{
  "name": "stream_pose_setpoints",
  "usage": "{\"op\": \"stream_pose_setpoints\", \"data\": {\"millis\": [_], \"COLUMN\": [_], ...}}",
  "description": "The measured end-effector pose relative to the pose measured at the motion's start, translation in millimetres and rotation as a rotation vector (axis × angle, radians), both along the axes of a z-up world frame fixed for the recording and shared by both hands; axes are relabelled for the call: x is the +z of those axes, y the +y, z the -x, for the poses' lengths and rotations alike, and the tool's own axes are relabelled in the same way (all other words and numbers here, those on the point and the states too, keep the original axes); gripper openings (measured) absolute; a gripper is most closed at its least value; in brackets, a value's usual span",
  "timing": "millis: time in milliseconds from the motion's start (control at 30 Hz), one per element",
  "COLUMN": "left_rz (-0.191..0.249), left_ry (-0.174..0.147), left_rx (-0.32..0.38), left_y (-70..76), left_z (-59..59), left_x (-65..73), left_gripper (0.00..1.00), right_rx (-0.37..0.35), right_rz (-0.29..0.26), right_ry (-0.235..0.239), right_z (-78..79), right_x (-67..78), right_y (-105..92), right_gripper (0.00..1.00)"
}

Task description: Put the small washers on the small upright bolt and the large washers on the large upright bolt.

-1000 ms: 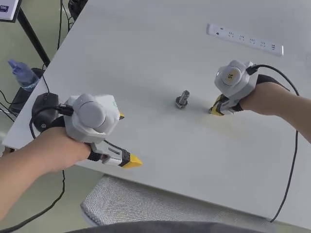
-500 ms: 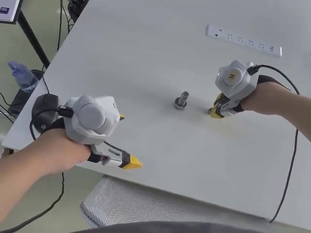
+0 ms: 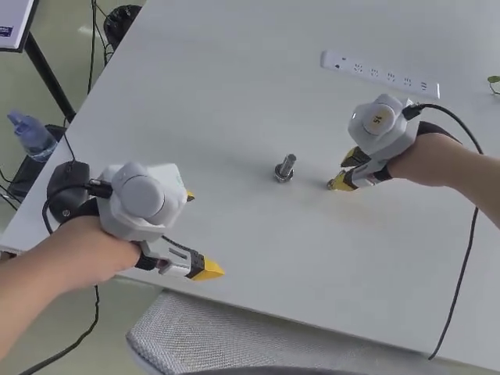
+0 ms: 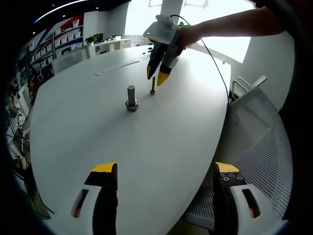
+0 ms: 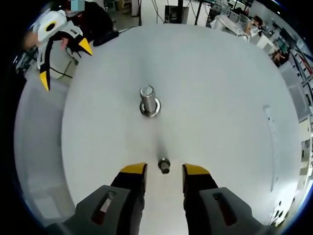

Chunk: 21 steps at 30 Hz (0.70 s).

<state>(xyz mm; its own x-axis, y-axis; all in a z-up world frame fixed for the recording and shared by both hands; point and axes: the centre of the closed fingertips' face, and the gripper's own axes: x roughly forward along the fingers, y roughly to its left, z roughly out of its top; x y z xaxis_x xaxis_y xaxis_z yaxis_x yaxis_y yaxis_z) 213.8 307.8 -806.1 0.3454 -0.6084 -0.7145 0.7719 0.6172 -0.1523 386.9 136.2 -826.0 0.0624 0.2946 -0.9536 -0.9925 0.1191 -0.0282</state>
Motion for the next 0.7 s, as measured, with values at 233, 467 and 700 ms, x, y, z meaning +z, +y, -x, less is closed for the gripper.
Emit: {"op": "stream_pose_setpoints", "data": {"millis": [233, 467, 700], "left_rz": [0.001, 0.011, 0.017], "left_ry": [-0.009, -0.025, -0.029], "left_rx": [0.002, 0.017, 0.035], "left_y": [-2.7, -4.4, -4.9], "left_z": [0.2, -0.7, 1.3], "left_x": [3.8, 8.7, 13.5], "left_gripper": [0.8, 0.81, 0.81], "right_rx": [-0.009, -0.037, -0.073], "right_rz": [-0.039, -0.085, -0.141], "right_ry": [-0.009, -0.03, -0.044], "right_z": [4.8, 6.8, 9.0], "right_x": [8.5, 25.6, 43.1], "right_y": [3.2, -4.6, -16.1], "right_gripper": [0.31, 0.33, 0.36]}}
